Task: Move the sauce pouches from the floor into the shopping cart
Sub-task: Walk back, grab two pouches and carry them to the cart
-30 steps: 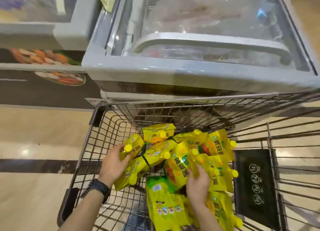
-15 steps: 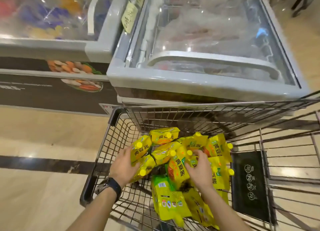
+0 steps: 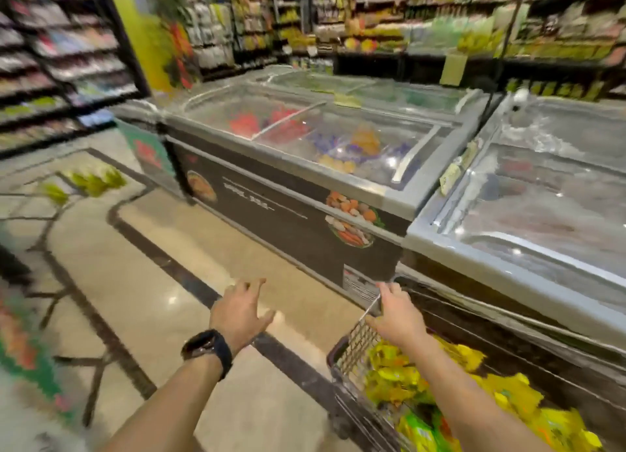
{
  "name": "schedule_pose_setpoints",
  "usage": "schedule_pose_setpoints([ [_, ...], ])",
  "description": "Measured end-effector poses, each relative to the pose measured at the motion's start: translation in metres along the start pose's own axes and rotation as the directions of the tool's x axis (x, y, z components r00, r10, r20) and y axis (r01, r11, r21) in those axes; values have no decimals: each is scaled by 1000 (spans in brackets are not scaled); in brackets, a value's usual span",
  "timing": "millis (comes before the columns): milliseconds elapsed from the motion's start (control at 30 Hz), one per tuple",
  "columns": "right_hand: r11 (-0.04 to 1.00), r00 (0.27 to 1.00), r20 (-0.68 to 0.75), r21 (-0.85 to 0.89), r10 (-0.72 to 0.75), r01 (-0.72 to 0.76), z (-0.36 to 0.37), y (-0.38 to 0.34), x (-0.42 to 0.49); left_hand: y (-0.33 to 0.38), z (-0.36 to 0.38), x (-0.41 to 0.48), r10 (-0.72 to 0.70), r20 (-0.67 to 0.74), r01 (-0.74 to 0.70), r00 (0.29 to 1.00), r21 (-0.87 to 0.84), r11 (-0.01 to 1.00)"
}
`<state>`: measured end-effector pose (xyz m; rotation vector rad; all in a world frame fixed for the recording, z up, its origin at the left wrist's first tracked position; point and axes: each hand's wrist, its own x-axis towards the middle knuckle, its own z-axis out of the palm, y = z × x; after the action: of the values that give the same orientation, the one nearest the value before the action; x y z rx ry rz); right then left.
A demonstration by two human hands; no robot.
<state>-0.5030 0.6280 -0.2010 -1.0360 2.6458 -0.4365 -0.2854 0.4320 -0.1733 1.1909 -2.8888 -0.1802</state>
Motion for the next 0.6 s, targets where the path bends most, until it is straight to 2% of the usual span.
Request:
schedule_pose_setpoints([
  [133,960,963,26,-71,-269,270,-12,-126,0,-96,-62,-64,-164,-102,172,981,81,982],
  [267,888,893,38,-99,-448,449,-13,-229,-11,-167,-102,-119,-341,-156,357,927,89,930],
  [433,801,806,64,-90,-589,593,-12,-311,-16,-217,-129,-157,-474,-227,498,851,57,865],
  [600,735,738,100,-73,-667,674,-5,-354,4,-243,-134,-156,-528,-262,557,808,49,829],
])
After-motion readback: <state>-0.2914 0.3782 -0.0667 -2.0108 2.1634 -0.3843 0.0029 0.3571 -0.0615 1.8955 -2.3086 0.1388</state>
